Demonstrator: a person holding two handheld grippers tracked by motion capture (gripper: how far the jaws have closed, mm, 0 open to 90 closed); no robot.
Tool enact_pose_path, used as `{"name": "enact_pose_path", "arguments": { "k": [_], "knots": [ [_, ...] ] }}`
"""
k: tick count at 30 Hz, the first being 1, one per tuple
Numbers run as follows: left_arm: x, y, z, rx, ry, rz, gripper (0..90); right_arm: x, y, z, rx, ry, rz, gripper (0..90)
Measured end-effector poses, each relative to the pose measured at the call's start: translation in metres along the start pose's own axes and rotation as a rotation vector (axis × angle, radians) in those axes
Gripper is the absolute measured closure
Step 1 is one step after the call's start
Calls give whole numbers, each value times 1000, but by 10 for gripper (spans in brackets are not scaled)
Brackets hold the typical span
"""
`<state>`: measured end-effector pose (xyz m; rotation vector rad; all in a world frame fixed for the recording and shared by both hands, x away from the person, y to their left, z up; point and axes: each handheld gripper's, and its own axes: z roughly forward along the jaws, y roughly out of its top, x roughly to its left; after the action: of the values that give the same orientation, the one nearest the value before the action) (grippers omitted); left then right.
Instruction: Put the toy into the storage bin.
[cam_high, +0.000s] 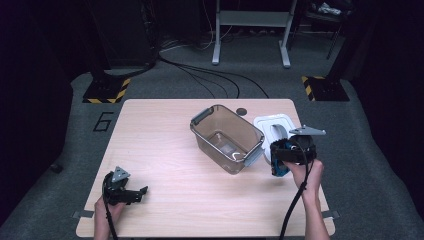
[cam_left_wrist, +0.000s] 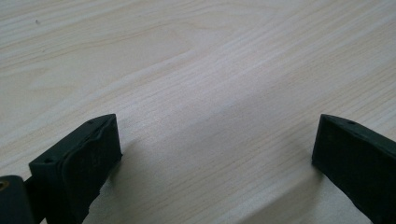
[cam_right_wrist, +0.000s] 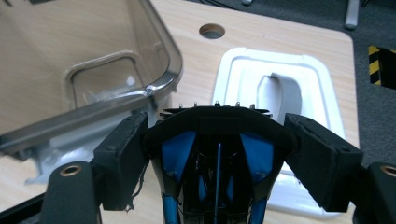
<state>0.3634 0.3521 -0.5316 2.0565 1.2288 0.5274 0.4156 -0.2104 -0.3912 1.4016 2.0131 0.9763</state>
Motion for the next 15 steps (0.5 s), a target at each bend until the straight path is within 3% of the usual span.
{"name": "enact_pose_path", "arguments": {
  "k": [15],
  "knots": [
    [0, 0, 0, 0, 0, 0, 12, -16, 29, 9, -1, -44, 18, 241]
  ]
}}
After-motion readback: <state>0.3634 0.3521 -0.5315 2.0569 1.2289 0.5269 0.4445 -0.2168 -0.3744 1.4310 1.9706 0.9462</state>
